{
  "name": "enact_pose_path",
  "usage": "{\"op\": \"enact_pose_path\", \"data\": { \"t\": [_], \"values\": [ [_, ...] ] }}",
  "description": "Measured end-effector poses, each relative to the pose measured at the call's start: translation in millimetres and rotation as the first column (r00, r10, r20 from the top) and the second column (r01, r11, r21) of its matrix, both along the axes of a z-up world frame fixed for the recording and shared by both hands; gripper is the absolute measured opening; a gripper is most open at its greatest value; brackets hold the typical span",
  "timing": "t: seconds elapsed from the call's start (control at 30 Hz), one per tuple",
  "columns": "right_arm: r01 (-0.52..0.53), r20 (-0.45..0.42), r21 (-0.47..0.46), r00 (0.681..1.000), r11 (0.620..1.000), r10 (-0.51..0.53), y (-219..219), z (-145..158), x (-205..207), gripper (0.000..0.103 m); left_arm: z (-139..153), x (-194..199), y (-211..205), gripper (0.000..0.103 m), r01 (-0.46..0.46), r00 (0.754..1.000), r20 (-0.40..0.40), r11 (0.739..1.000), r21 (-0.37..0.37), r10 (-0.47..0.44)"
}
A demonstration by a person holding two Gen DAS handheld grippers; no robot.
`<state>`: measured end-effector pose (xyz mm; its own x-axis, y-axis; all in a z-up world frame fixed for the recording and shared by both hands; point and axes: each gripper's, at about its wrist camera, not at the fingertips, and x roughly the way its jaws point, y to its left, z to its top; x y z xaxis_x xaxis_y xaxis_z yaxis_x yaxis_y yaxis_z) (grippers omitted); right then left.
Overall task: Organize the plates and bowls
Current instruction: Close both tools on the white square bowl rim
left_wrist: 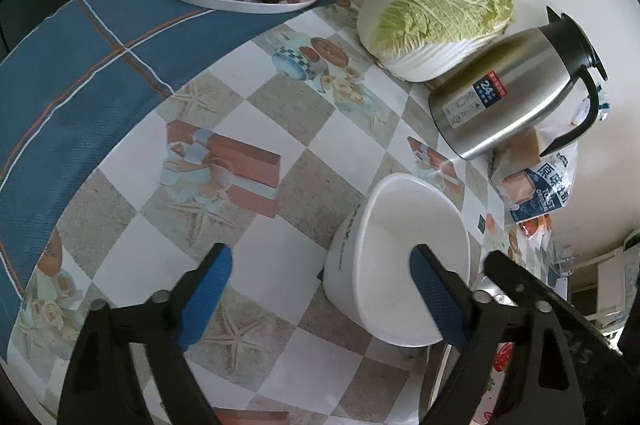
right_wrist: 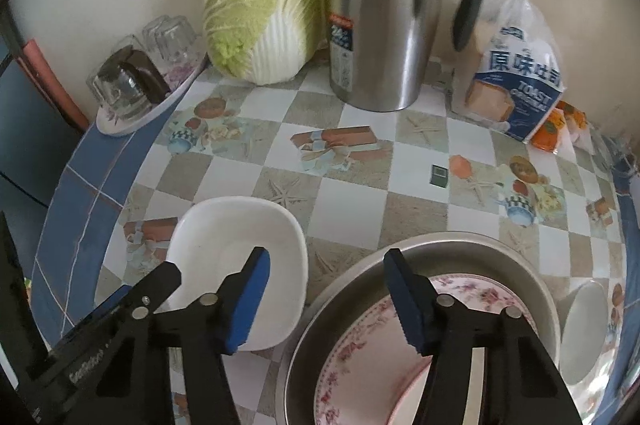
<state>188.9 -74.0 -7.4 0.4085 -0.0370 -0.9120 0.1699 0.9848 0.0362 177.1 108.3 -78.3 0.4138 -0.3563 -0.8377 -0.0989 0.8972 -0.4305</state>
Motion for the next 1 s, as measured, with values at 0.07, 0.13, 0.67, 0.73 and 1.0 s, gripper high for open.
{"op": "enact_pose_path", "data": {
  "t": [0.07, 0.13, 0.67, 0.73, 1.0],
  "values": [
    [-0.01, -0.016, 0.004, 1.0, 1.0, 0.01, 3.4, -6.1, 2.8, 0.051, -1.9, 1.2, -3.4, 0.073, 0.012, 1.0, -0.004, 1.0, 0.004, -0.012],
    [-0.018, -0.031, 0.005, 0.999, 1.0, 0.018, 6.3, -12.5, 5.3, 0.042, -4.2, 1.7, -6.5, 0.067, 0.023, 1.0, -0.012, 1.0, 0.001, -0.023],
    [-0.102, -0.072, 0.017, 0.992, 0.995, 0.103, 30.2, -30.9, 13.0, 0.015, -21.0, 3.7, -8.0, 0.042, 0.02, 0.996, -0.084, 0.999, -0.03, -0.023],
    [-0.123, -0.075, 0.015, 0.989, 0.992, 0.124, 35.5, -31.2, 13.0, 0.015, -22.7, 3.7, -3.9, 0.037, 0.005, 0.996, -0.092, 0.999, -0.033, -0.008],
    [-0.136, -0.112, 0.024, 0.984, 0.99, 0.138, 43.4, -44.2, 15.6, 0.014, -31.0, 4.5, 8.5, 0.023, -0.039, 0.993, -0.11, 0.997, -0.073, 0.031]
  ]
}}
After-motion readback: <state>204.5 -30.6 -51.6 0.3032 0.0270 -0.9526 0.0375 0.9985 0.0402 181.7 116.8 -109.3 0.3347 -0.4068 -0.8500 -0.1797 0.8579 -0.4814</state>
